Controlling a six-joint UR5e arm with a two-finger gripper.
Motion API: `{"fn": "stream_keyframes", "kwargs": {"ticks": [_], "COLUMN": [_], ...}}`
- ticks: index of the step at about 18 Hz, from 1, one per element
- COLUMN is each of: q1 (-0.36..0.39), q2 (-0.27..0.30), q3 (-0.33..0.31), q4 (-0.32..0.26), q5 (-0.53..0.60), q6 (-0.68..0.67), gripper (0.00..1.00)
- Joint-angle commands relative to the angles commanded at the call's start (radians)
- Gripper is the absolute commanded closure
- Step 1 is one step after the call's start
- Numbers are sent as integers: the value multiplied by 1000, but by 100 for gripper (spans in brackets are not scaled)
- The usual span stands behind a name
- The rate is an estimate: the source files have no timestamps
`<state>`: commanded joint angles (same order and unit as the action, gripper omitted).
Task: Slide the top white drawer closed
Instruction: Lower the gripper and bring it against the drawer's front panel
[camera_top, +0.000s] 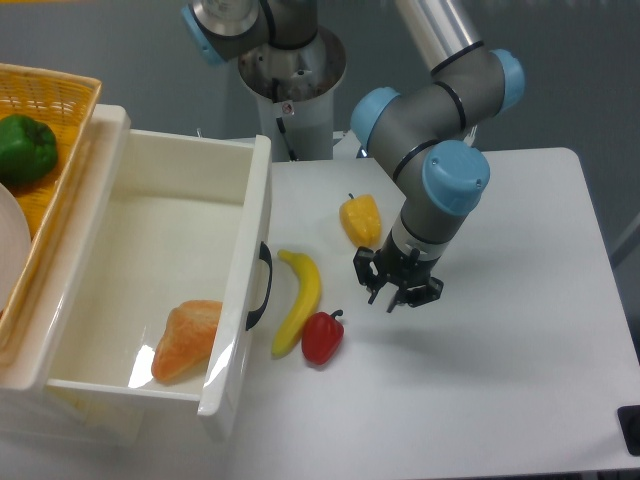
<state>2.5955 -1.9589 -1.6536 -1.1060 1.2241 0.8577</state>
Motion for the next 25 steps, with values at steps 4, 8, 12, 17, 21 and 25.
{"fn": "stream_keyframes", "kwargs": {"ticks": [4, 8, 12, 17, 21, 25], "q1": [-5, -6, -29, -25, -41, -57], "q2": [2, 6, 37, 81, 103, 103], "q3": [-5, -12, -14, -14, -17, -17], "q4": [-2, -8, -17, -104, -162, -216], "q5": [-46, -100, -147, -227, -236, -241], "q6": [-60, -60, -80, -108, -109, -108], "gripper": [100, 100, 100, 100, 100, 100]}}
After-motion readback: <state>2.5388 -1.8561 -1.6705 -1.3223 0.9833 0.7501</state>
